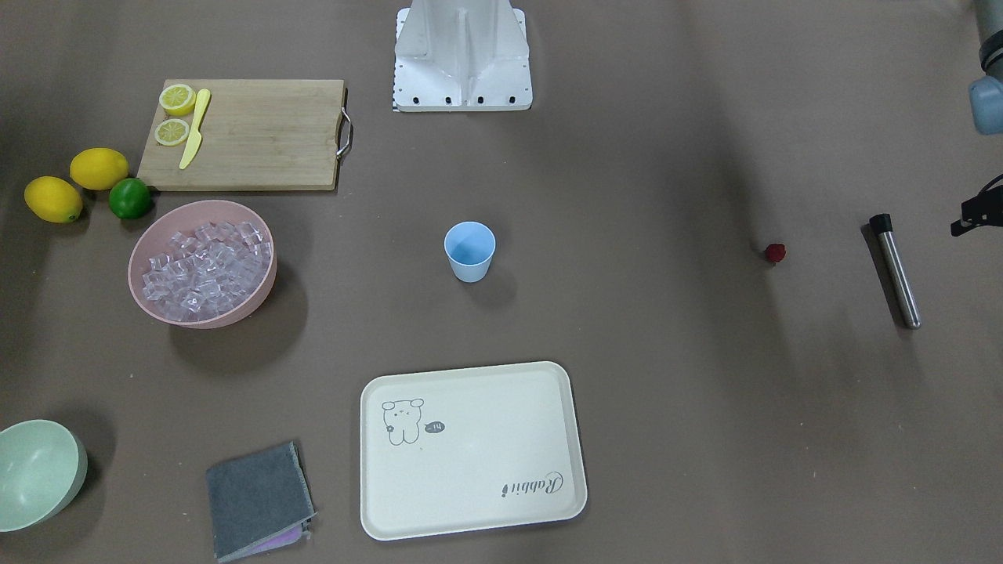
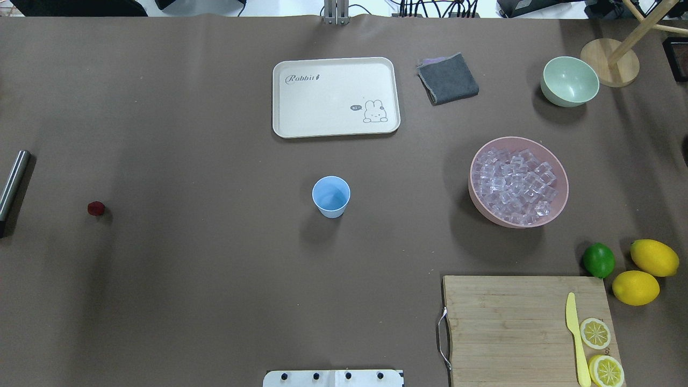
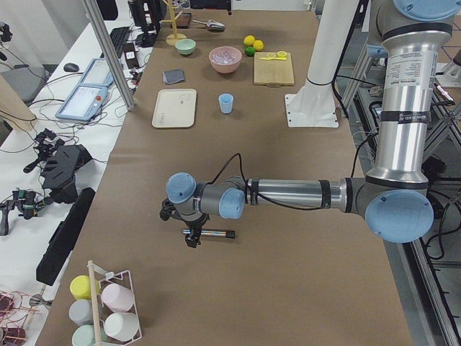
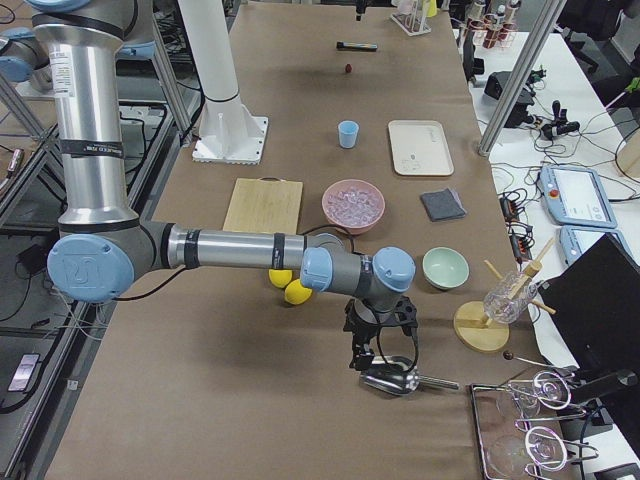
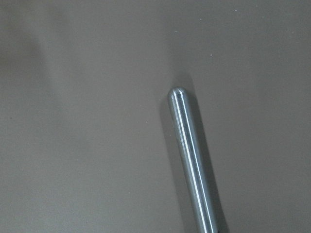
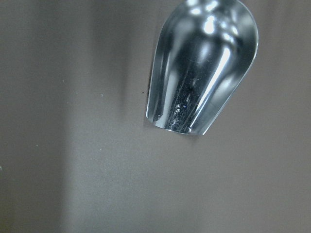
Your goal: Mash ice and strawberries in cup
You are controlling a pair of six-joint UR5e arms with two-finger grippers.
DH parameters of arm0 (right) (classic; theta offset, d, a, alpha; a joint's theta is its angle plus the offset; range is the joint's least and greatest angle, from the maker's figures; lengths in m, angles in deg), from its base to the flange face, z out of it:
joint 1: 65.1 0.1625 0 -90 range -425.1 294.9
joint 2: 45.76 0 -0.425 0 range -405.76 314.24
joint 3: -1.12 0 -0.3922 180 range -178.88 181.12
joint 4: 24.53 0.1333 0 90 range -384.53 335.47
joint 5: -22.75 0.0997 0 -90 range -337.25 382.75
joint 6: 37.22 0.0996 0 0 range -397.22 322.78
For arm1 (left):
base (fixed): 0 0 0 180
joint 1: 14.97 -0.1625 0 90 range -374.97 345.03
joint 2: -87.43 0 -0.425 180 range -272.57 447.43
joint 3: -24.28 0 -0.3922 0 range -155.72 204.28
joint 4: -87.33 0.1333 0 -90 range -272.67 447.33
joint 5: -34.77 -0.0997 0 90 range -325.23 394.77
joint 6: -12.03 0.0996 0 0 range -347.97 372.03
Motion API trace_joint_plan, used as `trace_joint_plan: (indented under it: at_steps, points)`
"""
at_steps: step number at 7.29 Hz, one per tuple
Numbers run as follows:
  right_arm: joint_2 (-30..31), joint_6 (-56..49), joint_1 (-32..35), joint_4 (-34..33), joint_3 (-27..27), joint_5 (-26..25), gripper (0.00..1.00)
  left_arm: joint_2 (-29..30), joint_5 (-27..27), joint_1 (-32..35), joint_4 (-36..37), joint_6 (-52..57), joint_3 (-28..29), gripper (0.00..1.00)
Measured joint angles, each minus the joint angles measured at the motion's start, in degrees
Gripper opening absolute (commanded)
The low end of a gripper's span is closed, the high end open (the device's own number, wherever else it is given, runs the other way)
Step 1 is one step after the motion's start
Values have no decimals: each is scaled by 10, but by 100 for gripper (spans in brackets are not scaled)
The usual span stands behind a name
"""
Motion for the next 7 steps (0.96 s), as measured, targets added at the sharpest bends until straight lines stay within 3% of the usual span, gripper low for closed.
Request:
trace_joint_plan:
  at_steps: [4,7]
  points:
    - [0,-2,0,1,-6,4,100,-2,0,0,-1,0,0,98]
    - [-8,0,-6,-8,-51,34,99,-3,1,0,-3,1,0,98]
